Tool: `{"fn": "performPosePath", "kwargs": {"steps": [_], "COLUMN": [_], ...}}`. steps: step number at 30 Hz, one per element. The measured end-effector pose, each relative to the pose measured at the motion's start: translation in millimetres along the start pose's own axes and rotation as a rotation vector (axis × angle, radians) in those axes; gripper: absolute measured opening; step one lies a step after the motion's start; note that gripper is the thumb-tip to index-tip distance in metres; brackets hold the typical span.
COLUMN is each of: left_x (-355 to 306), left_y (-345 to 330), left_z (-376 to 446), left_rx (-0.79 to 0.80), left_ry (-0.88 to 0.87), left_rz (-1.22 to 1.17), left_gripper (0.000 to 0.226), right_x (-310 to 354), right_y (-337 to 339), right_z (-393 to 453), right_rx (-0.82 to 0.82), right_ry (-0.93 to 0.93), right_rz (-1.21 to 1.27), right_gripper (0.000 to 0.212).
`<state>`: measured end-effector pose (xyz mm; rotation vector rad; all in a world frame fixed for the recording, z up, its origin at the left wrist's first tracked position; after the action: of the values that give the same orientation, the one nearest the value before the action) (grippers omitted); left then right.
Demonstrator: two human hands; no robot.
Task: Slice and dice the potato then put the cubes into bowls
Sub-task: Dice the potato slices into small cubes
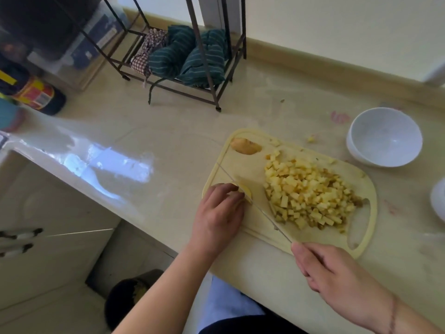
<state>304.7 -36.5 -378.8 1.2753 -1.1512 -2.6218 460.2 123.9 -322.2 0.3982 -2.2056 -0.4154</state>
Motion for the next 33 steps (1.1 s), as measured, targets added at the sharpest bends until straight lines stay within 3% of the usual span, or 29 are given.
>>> {"fn": "performPosePath", "kwargs": {"steps": [5,15,26,33], "left_x": [4.5,6.5,8.5,10.9], "left_y": [-4.0,-6.3,-6.3,-5.8], "left_z": [-0.5,-1.7,-2.2,-2.6], "left_rx": [0.007,-0.021,-0.066,-0.034], "left_ry": [0.029,0.037,0.024,0.040], "left_rz": [-0.015,-0.034,-0.075,-0.098], "left_gripper": [0.015,0.015,0.014,0.012], "right_x": [0.8,-6.1,12.6,9.0], "right_y": [2.3,3.9,-3.5,-2.2], "right_z": [0.3,1.2,35.5,19.4], "right_rx": [0.048,0.078,0.090,0.103], "right_ry": [-0.026,-0.035,0.025,-0.039], "right_rz": [0.012,-0.006,-0.043,0.055], "right_gripper": [0.056,0.073,0.058,0.052]}}
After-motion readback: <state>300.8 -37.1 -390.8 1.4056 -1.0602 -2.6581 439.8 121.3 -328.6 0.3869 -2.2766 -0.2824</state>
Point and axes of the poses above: each hand's wrist, its own z-axis towards the middle knuckle, its own y-axis out of the back of the hand, x = y × z, the point moved 4 cm from there along z, towards the middle knuckle, and after that the axes turned 10 degrees about -z, right-handed, at the moved point
